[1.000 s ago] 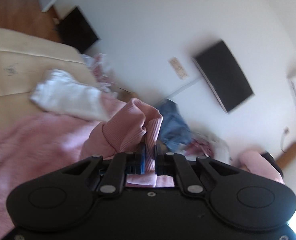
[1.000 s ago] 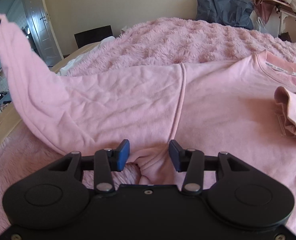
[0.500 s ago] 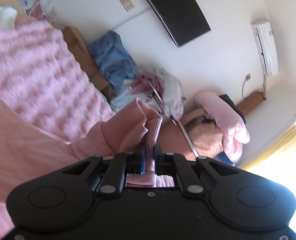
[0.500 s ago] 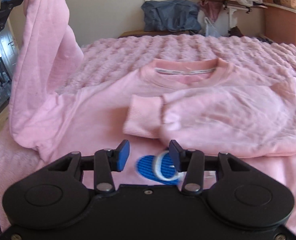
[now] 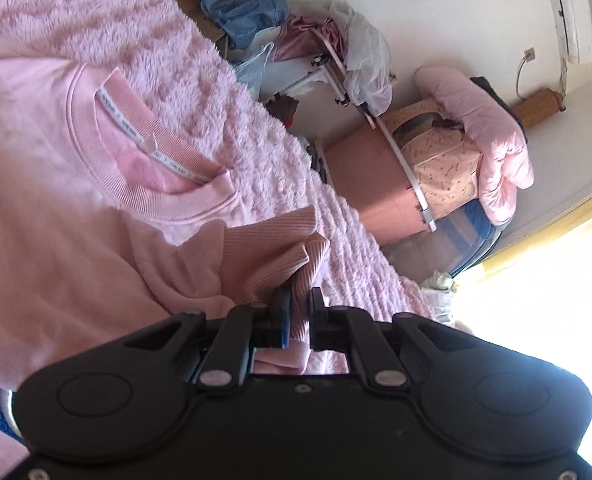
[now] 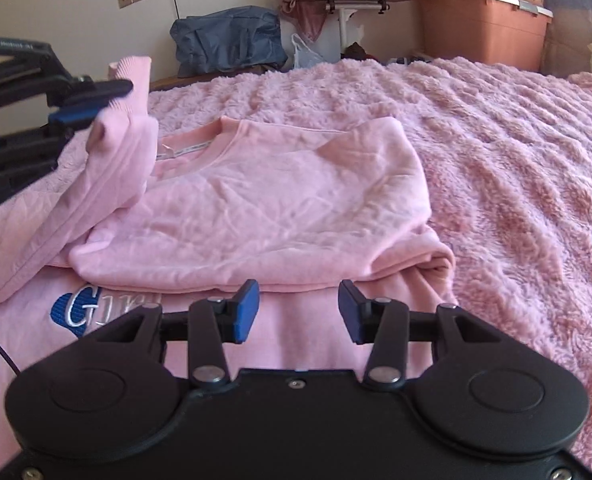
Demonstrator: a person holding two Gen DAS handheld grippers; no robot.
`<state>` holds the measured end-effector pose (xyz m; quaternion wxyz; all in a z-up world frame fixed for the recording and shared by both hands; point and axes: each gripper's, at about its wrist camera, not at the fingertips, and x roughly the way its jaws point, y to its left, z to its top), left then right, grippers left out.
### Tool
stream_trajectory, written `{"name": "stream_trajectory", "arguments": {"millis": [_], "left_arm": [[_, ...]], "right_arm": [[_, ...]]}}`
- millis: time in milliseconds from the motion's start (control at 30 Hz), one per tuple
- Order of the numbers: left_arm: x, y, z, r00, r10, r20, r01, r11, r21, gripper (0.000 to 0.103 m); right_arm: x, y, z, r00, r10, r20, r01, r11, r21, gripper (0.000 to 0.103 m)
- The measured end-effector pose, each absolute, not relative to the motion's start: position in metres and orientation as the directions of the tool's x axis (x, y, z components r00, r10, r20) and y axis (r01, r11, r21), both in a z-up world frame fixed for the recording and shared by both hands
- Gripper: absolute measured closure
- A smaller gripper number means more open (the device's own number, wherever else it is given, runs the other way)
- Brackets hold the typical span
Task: Fold small clothes
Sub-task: 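Lift the held sleeve over the body and open the left gripper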
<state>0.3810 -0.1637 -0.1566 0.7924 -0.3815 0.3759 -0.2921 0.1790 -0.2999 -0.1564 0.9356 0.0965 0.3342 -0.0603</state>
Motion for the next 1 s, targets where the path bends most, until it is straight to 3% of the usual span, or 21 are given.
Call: {"name": "stream_trajectory", "arguments": {"millis": [367, 467, 500, 667, 733, 833, 867, 933, 1000], "left_arm": [[0.391, -0.214, -0.203, 0.459, -0.703, -0.543, 0.220, 0.682, -0.698, 0.092], [0.385, -0.224, -0.196, 0.444, -0.704, -0.555, 0.255, 0.693, -0.675, 0.073], [0.382, -0.225, -0.188, 0.446, -0.711, -0.544, 0.272, 0.687, -0.674, 0.060], [0.358, -0.198, -0.126, 0.501, -0.743, -0.444, 0.396, 0.653, -0.645, 0.052], [0.350, -0.171, -0.107, 0.565, -0.691, -0.451, 0.383, 0.703, -0.599, 0.047], [0.349, -0.125, -0.100, 0.647, -0.550, -0.528, 0.309, 0.823, -0.477, 0.047], [0.349, -0.109, -0.103, 0.669, -0.490, -0.559, 0.268, 0.860, -0.434, 0.047], [0.352, -0.079, -0.113, 0.678, -0.414, -0.608, 0.189, 0.897, -0.400, 0.047], [0.356, -0.055, -0.129, 0.667, -0.375, -0.643, 0.136, 0.911, -0.390, 0.047]], "right_arm": [[0.169, -0.317, -0.156, 0.772, -0.077, -0.631, 0.211, 0.967, 0.141, 0.058], [0.167, -0.317, -0.153, 0.772, -0.091, -0.629, 0.221, 0.966, 0.132, 0.058], [0.167, -0.316, -0.151, 0.774, -0.095, -0.626, 0.225, 0.966, 0.131, 0.058], [0.168, -0.313, -0.133, 0.801, -0.107, -0.589, 0.228, 0.964, 0.135, 0.058], [0.176, -0.311, -0.122, 0.835, -0.047, -0.549, 0.164, 0.972, 0.166, 0.058], [0.199, -0.314, -0.111, 0.878, 0.080, -0.472, 0.035, 0.973, 0.230, 0.058], [0.211, -0.315, -0.111, 0.871, 0.118, -0.477, 0.007, 0.968, 0.251, 0.058], [0.237, -0.317, -0.116, 0.847, 0.181, -0.500, -0.030, 0.955, 0.296, 0.069], [0.258, -0.315, -0.124, 0.823, 0.195, -0.533, -0.029, 0.953, 0.302, 0.070]]}}
